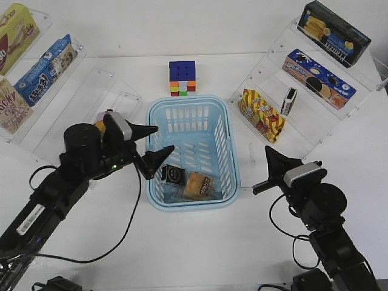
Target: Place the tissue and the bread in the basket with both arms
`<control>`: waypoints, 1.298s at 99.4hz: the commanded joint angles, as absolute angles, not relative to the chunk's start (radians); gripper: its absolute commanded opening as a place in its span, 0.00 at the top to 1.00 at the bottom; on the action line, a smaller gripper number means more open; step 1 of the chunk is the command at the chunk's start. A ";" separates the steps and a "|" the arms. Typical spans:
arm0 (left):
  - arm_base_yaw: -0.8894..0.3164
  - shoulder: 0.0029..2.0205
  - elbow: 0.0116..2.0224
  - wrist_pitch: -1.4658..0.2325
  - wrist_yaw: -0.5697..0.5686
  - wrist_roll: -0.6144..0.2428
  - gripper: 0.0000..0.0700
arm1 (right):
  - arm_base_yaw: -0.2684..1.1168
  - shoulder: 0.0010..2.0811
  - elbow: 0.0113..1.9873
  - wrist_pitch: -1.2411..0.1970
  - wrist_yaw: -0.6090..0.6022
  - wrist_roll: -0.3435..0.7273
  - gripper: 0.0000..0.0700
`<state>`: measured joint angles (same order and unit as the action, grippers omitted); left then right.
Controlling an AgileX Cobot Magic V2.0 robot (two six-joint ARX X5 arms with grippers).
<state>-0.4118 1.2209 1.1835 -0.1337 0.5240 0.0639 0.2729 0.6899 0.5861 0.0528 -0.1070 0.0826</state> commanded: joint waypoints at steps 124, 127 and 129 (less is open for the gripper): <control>-0.190 0.245 0.492 -0.064 0.045 -0.029 1.00 | 0.274 0.680 0.600 0.068 -0.078 0.088 1.00; -0.190 0.234 0.492 -0.080 0.036 -0.009 1.00 | 0.274 0.680 0.600 0.068 -0.078 0.088 1.00; -0.190 0.229 0.491 -0.091 0.025 0.004 1.00 | 0.274 0.680 0.600 0.068 -0.078 0.088 1.00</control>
